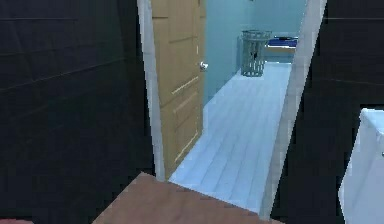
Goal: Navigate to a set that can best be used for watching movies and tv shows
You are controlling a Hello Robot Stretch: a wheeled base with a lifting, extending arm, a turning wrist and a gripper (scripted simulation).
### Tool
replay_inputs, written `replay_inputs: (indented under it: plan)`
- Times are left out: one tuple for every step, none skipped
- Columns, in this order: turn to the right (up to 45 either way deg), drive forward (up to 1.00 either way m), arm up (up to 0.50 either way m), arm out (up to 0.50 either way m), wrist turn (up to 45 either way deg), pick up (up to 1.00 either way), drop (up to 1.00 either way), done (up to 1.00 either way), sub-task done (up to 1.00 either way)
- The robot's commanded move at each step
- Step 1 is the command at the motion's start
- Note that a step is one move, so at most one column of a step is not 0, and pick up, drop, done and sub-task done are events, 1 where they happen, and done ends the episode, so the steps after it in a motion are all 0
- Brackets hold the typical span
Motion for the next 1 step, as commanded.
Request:
replay_inputs:
  plan:
    - [0.0,1.00,0.00,0.00,0.0,0.00,0.00,0.00,0.00]
